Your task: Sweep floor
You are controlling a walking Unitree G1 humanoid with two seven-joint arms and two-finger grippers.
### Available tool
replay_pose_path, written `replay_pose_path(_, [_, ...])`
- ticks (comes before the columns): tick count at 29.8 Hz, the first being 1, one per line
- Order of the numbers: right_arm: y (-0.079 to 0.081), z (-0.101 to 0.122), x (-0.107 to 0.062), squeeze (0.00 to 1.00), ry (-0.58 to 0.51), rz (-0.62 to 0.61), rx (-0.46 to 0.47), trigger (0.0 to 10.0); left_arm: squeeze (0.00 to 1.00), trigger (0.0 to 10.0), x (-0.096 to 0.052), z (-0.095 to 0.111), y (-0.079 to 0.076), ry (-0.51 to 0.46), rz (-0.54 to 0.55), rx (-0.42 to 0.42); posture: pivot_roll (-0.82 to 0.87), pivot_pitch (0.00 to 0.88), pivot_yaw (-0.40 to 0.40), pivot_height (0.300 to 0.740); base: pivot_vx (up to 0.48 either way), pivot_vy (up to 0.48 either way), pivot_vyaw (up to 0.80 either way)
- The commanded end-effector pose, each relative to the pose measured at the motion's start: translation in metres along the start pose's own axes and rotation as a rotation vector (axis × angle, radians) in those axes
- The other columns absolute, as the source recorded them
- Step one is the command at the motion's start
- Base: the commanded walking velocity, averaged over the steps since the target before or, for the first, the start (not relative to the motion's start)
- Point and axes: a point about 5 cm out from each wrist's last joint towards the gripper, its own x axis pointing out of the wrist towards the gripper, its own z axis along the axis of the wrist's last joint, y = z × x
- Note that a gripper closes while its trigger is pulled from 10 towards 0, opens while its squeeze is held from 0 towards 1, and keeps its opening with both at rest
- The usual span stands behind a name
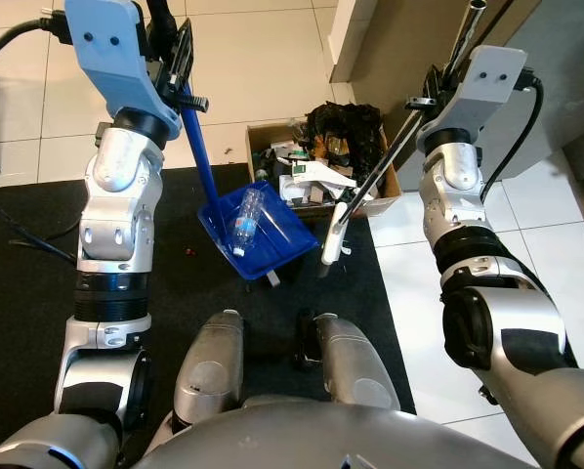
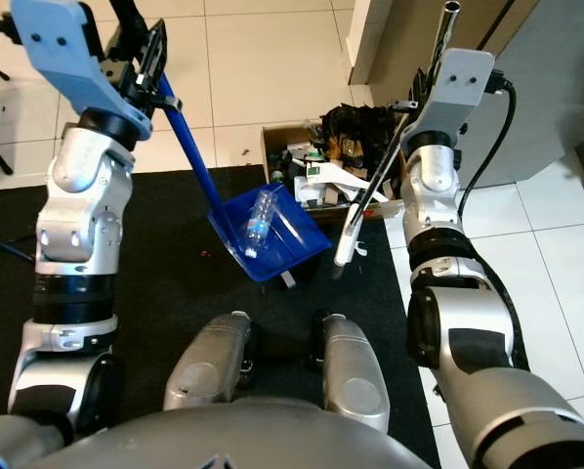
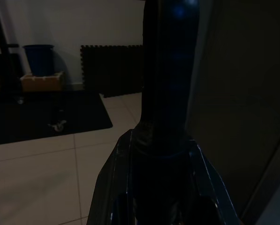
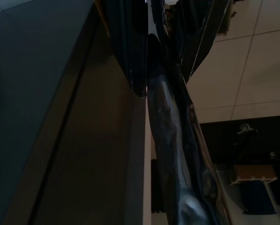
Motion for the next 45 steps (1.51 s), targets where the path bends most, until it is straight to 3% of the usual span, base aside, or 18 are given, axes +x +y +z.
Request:
replay_pose_path(1, [-0.004, 0.006, 0.002, 0.00, -0.031, -0.022, 0.014, 10.0, 0.00, 10.0, 0.002, 0.005, -0.002, -0.021, -0.016, 0.005, 0.23, 0.000, -0.041, 0.740, 0.000, 0.000, 0.00])
replay_pose_path(10, [-0.012, 0.007, 0.002, 0.00, -0.040, -0.076, 0.013, 10.0, 0.00, 10.0, 0.007, 0.004, -0.014, -0.039, -0.099, -0.030, 0.23, 0.000, -0.041, 0.740, 0.000, 0.000, 0.00])
replay_pose_path(13, [-0.037, 0.025, 0.004, 0.00, -0.138, -0.220, -0.044, 10.0, 0.00, 10.0, 0.017, 0.007, -0.032, -0.047, -0.258, -0.043, 0.22, 0.000, -0.035, 0.740, 0.000, 0.000, 0.00])
replay_pose_path(22, [-0.029, 0.046, 0.011, 0.00, -0.228, -0.193, -0.006, 10.0, 0.00, 10.0, 0.035, 0.024, -0.029, -0.101, -0.300, -0.024, 0.21, 0.000, -0.027, 0.740, 0.000, 0.000, 0.00])
replay_pose_path(25, [-0.009, 0.053, 0.014, 0.00, -0.265, -0.121, 0.047, 10.0, 0.00, 10.0, 0.049, 0.034, -0.013, -0.127, -0.277, 0.043, 0.22, 0.000, -0.035, 0.740, 0.000, 0.000, 0.00])
replay_pose_path(27, [-0.009, 0.053, 0.014, 0.00, -0.265, -0.121, 0.047, 10.0, 0.00, 10.0, 0.049, 0.034, -0.013, -0.127, -0.277, 0.043, 0.22, 0.000, -0.035, 0.740, 0.000, 0.000, 0.00])
replay_pose_path(30, [0.003, 0.058, 0.016, 0.00, -0.286, -0.070, 0.092, 10.0, 0.00, 10.0, 0.054, 0.036, -0.007, -0.130, -0.278, 0.083, 0.23, 0.000, -0.038, 0.740, 0.000, 0.000, 0.00])
replay_pose_path(34, [0.013, 0.063, 0.019, 0.00, -0.299, -0.034, 0.121, 10.0, 0.00, 10.0, 0.060, 0.036, -0.002, -0.131, -0.294, 0.167, 0.23, 0.000, -0.038, 0.740, 0.000, 0.000, 0.00])
replay_pose_path(35, [0.013, 0.062, 0.018, 0.00, -0.299, -0.034, 0.120, 10.0, 0.00, 10.0, 0.063, 0.036, 0.001, -0.133, -0.300, 0.217, 0.23, 0.000, -0.035, 0.740, 0.000, 0.000, 0.00])
replay_pose_path(38, [0.012, 0.061, 0.017, 0.00, -0.298, -0.035, 0.119, 10.0, 0.00, 10.0, 0.065, 0.037, 0.002, -0.134, -0.303, 0.259, 0.23, 0.000, -0.035, 0.740, 0.000, 0.000, 0.00])
replay_pose_path(39, [0.008, 0.059, 0.015, 0.00, -0.298, -0.039, 0.114, 10.0, 0.00, 10.0, 0.068, 0.038, 0.006, -0.140, -0.300, 0.318, 0.22, 0.000, -0.025, 0.740, 0.000, 0.000, 0.00])
replay_pose_path(40, [0.008, 0.059, 0.015, 0.00, -0.298, -0.039, 0.114, 10.0, 0.00, 10.0, 0.068, 0.038, 0.006, -0.140, -0.300, 0.318, 0.22, 0.000, -0.025, 0.740, 0.000, 0.000, 0.00])
replay_pose_path(41, [-0.006, 0.054, 0.009, 0.00, -0.300, -0.072, 0.065, 10.0, 0.00, 10.0, 0.075, 0.041, 0.013, -0.155, -0.280, 0.386, 0.20, 0.000, -0.012, 0.740, 0.000, 0.000, 0.00])
replay_pose_path(44, [-0.013, 0.052, 0.007, 0.00, -0.301, -0.087, 0.047, 10.0, 0.00, 10.0, 0.077, 0.042, 0.015, -0.162, -0.272, 0.397, 0.20, 0.000, -0.012, 0.740, 0.000, 0.000, 0.00])
replay_pose_path(45, [-0.023, 0.049, 0.005, 0.00, -0.296, -0.113, 0.033, 10.0, 0.00, 10.0, 0.079, 0.044, 0.017, -0.172, -0.254, 0.400, 0.19, 0.000, -0.006, 0.740, 0.000, 0.000, 0.00])
